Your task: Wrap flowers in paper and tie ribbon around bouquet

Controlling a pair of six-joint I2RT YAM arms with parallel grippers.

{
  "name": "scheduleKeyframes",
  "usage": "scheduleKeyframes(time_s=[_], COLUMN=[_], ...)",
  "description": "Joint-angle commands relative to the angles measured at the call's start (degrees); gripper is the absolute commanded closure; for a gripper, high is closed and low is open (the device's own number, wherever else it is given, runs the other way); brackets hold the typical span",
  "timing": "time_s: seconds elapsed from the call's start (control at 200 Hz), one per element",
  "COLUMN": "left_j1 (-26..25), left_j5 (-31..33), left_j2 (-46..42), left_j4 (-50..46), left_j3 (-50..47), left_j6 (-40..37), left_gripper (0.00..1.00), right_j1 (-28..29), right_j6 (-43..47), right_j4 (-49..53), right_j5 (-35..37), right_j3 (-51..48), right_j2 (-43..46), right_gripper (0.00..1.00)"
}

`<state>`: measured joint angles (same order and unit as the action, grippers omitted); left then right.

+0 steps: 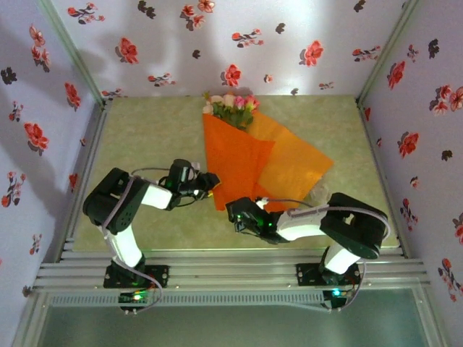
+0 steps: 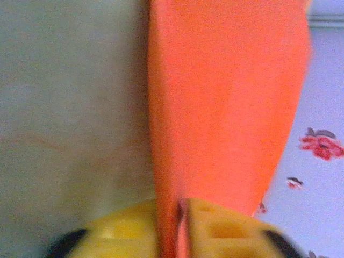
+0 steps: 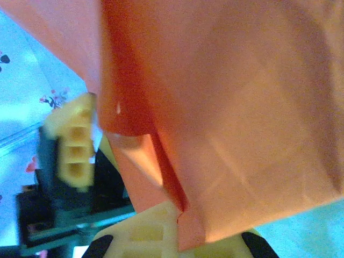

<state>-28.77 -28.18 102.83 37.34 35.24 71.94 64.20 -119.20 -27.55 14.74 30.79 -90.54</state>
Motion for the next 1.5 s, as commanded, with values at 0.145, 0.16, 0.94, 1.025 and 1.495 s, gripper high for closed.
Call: scheduleKeyframes(time_s=[0.145, 0.16, 0.94, 1.025, 1.495], left_j1=[2.79, 3.02, 7.94, 8.1, 9.52], left_j5=[9.02, 9.02, 7.54, 7.59, 8.19], left_j2=[3.92, 4.19, 13.84, 15.12, 20.84], left_j4=[-3.86, -3.85, -9.74, -10.01, -10.79], left_j3=[4.51, 4.79, 21.94, 23.62, 31.79], left_j6=[-6.26, -6.35, -10.7, -10.58, -9.89], left_gripper=[0.78, 0.82, 0.74, 0.76, 0.7], right_j1=[0.04, 0.0, -1.23, -1.36, -1.79], right_j6=[-20.15, -20.19, -19.01, -19.03, -18.44], right_j4=[3.28, 3.24, 2.81, 2.85, 1.72], right_j5=[-0.82, -0.92, -3.95, -4.02, -5.93], right_j3=[-1.25, -1.25, -0.9, -0.97, -1.64], right_j2=[1.54, 1.58, 1.51, 1.65, 1.44], right_gripper=[1.0, 1.0, 1.0, 1.0, 1.0])
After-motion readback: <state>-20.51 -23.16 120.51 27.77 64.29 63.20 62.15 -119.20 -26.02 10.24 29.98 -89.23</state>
